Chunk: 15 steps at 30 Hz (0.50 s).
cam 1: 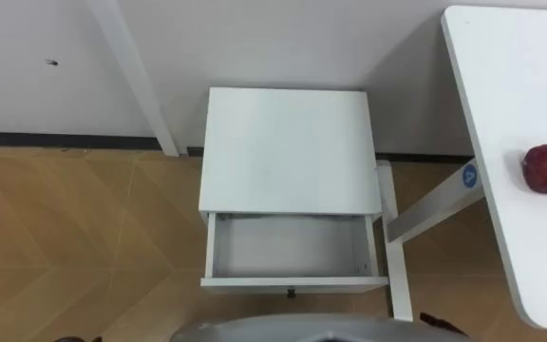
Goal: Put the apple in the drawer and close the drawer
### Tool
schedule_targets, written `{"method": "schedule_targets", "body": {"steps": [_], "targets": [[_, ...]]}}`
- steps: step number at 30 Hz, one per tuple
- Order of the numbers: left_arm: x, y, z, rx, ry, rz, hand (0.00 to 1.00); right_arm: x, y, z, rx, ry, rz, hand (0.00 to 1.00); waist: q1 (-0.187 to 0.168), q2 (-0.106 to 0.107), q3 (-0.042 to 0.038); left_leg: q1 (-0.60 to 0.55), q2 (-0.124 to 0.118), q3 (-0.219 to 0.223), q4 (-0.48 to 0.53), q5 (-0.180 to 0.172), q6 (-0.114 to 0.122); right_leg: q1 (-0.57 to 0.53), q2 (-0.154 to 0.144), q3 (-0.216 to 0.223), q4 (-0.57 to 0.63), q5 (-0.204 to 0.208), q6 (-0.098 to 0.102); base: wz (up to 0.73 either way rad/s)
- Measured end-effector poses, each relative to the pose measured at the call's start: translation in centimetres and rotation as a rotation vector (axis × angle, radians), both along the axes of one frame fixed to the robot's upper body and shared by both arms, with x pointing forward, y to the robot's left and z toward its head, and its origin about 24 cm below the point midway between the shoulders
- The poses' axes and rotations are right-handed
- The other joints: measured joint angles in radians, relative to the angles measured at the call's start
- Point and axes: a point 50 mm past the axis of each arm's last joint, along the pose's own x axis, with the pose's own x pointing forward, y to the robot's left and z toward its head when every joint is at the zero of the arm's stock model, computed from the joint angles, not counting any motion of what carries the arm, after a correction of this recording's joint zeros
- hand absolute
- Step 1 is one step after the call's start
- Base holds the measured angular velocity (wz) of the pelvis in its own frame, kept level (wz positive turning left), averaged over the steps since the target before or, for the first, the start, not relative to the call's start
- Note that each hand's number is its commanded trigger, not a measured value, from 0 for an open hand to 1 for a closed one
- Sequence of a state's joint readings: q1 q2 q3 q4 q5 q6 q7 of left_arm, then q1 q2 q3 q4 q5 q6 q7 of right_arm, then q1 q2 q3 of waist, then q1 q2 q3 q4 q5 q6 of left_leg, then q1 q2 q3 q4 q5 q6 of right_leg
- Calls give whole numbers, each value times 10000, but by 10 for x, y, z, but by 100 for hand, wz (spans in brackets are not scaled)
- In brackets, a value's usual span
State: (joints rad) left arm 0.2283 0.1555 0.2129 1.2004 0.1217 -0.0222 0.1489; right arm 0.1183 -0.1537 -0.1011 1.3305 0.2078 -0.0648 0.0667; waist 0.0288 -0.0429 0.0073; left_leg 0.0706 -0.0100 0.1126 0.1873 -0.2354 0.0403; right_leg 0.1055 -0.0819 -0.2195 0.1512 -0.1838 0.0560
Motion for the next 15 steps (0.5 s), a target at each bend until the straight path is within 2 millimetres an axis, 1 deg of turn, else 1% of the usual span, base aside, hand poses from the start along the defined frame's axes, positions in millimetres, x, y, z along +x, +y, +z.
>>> {"method": "schedule_targets", "body": {"steps": [2, 7, 10, 11, 13, 14, 15], "targets": [[0, 0, 0, 0, 1, 0, 0, 0, 0, 0, 3, 3, 0, 0, -1, -22, 12, 2, -3, 1, -8, 0, 0, 5, 3, 1, 1, 0, 0, 0], [2, 0, 0, 3, -61, -6, 0, 3, 0, 0, -16, -58, -74, 0, 0, -2, -11, -18, -15, 2, 5, 0, 0, -11, 4, -3, 1, 0, 0, 0], [4, 0, 0, 0, -155, 103, 0, 1, 0, 0, -89, -93, -765, 0, -24, 24, -9, -20, -16, 0, 26, 0, 0, 63, 3, 35, -2, 0, 0, 0], [8, -1, 0, -10, -283, 162, 0, 1, -1, 0, -102, -185, -1271, 0, -17, 43, -9, -7, -12, 53, 28, 0, 0, 68, 3, 91, -2, 0, 0, -4], [7, 0, 0, 6, -336, 457, 0, 2, -4, 1, -64, -497, -2463, 0, -27, 88, 15, 47, -24, 112, 11, 0, 0, 85, 9, 197, -3, 0, 0, -9], [7, 1, 0, 79, -400, 640, 0, 3, -7, 2, -50, -750, -3361, 0, -77, 115, 29, 101, -26, 138, -9, 0, 0, 117, 10, 213, -3, 0, 1, -6], [7, 3, 1, 166, -488, 779, 0, 3, -10, 2, -68, -981, -4228, 0, -185, 135, 22, 137, -25, 143, -8, 0, 0, 148, 14, 215, 1, 0, 1, 0]]}}
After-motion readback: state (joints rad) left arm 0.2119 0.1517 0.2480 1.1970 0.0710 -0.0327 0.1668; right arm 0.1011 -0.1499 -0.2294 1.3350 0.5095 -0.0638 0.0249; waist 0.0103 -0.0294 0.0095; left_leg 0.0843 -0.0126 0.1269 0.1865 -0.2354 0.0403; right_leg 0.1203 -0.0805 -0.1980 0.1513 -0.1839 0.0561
